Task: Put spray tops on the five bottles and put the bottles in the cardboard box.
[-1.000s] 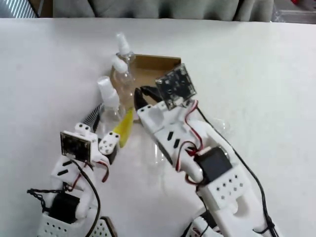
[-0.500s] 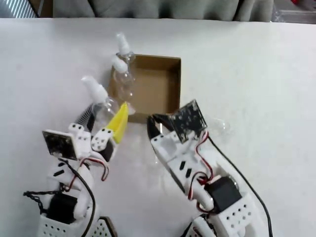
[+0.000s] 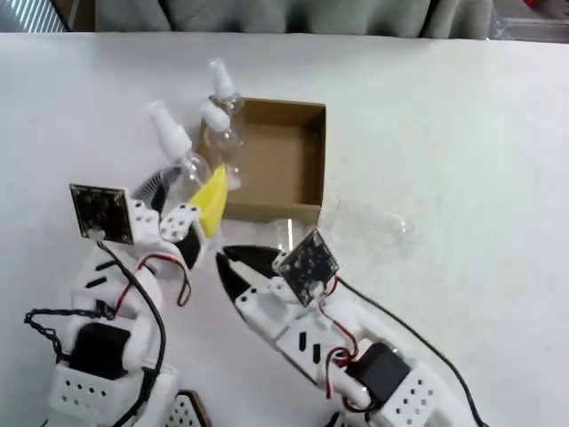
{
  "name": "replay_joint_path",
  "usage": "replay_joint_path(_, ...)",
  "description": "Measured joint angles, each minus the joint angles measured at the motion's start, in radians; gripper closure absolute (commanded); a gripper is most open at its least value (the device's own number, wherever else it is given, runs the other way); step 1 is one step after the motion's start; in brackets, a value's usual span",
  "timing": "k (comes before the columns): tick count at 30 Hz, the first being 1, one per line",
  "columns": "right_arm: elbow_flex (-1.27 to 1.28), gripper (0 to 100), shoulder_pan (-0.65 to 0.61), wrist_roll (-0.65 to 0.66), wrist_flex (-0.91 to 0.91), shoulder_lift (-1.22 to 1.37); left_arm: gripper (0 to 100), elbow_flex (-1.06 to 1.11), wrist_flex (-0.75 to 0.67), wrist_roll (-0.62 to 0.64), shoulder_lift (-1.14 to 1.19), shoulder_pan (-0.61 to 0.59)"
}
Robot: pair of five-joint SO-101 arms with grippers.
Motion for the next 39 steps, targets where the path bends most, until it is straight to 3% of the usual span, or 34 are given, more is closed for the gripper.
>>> replay_joint_path(8, 0.114, 98.4, -0.087, -0.005, -0.245, 0.000, 98, -0.005, 0.075, 0.000, -0.008, 0.048)
replay_joint_path(29, 0.124, 98.4, -0.043, -0.052, -0.265, -0.020, 98, -0.155, 0.310, -0.046, -0.009, 0.101)
replay_joint_path(39, 0.124, 98.4, -0.028, -0.052, -0.265, -0.020, 98, -0.167, 0.324, -0.046, -0.009, 0.101)
